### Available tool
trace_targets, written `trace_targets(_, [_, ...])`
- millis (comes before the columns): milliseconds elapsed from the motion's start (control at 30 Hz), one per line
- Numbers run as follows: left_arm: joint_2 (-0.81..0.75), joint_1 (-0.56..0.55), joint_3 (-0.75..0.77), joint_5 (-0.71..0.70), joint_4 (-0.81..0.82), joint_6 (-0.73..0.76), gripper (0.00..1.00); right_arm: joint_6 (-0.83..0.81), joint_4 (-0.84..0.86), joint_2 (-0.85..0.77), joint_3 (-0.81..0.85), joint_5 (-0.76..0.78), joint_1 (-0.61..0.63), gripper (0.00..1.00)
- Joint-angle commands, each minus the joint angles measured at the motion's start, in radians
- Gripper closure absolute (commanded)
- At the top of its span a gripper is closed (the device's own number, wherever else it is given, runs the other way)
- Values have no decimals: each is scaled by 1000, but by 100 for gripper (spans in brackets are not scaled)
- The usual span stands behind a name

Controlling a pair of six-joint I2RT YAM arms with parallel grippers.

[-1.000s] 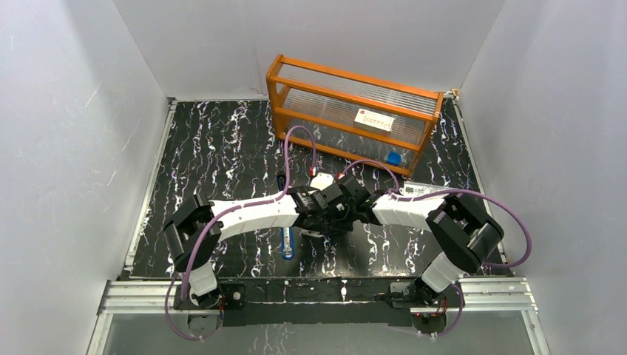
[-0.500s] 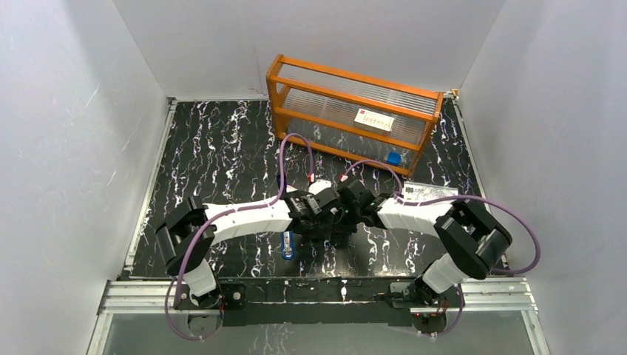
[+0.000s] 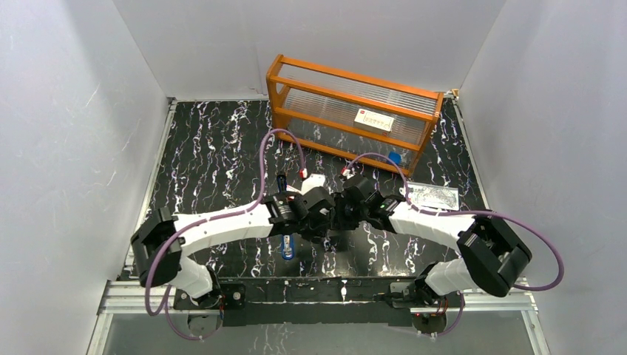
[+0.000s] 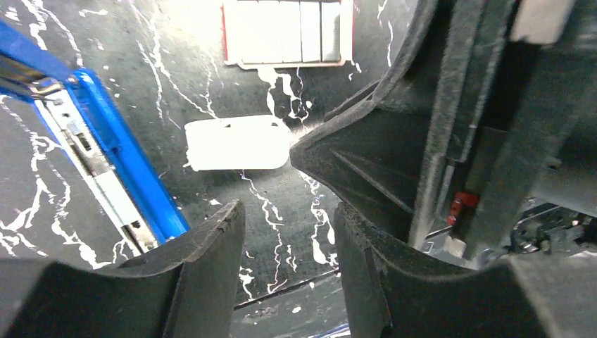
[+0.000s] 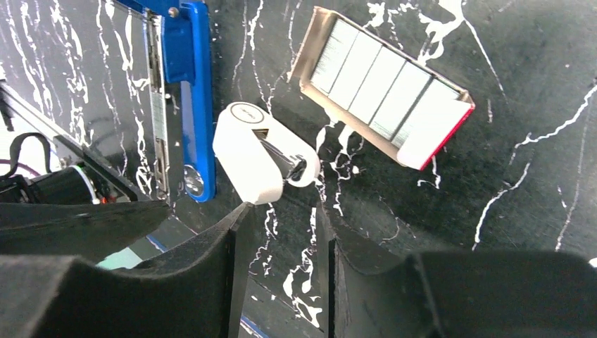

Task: Load the staples into the stapler

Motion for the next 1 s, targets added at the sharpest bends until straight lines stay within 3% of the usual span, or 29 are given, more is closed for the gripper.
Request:
trace_targets(0, [-115, 9, -22, -131, 10, -52, 52, 4, 72, 9, 71, -50, 10, 53])
trace_targets(267, [-168, 76, -92, -105, 7, -75, 51, 4, 9, 137, 138, -67, 11, 57])
trace_targets(367, [-172, 85, -106, -94, 7, -78, 51, 5, -22, 145, 141, -64, 11, 61])
trace_targets(667, [-185, 118, -142, -57, 15, -84, 51, -15, -94, 109, 123, -45, 11, 58])
trace_targets(967, [-200, 154, -170, -23, 30, -75, 51, -14, -211, 185, 186, -7, 11, 66])
